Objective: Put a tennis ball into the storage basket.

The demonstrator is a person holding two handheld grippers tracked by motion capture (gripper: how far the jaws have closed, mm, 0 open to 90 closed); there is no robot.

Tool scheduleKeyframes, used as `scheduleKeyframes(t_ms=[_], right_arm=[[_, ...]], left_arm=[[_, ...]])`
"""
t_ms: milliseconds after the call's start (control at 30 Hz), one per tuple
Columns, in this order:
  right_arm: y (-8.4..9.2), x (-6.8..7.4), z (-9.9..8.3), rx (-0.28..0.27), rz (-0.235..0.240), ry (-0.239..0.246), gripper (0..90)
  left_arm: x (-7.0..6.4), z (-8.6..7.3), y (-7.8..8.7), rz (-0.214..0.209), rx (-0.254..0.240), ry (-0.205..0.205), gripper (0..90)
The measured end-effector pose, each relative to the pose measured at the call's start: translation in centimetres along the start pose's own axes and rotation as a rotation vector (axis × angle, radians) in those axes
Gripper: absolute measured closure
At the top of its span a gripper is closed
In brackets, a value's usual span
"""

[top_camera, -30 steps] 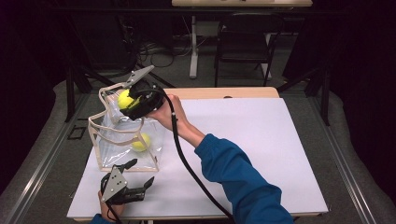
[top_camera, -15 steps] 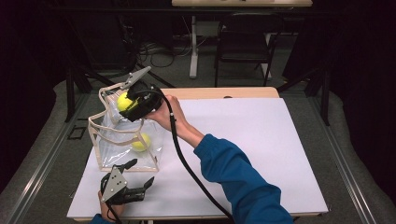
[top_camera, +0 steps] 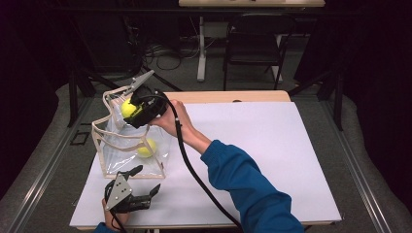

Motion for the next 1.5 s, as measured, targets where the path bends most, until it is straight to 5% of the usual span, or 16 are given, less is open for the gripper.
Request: scheduleKeyframes(t_ms=[667, 800, 1033, 1500], right_arm=[[-1.1, 0.5, -0.6, 0.058, 0.019, -0.007, 25.1], [-1.2, 0.5, -0.8, 0.074, 0.017, -0.014, 14.4], [0.4, -0.1, -1.1, 0.049, 0.036, -0.05, 0.4], [3.8, -0.7, -3.3, 0.06, 0.063, -0.054, 0.0]], left_arm=[[0.0, 0.0, 0.0, -0.001, -0.001, -0.003, 15.8], [0.0, 0.0, 0.0, -0.001, -0.002, 0.001, 15.8], [0.0, 0.0, 0.0, -0.002, 0.0, -0.002, 15.8], [0.0, 0.0, -0.1, 0.004, 0.005, -0.001, 15.8]])
Point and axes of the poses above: each handheld gripper's, and its own axes: y roughly backward along the jaws, z roughly out of its top, x roughly to its left, the point moved 8 cm from there along -y, roughly forward along the jaws, and after that the axes turned 4 degrees about -x, right-handed, at the moved point
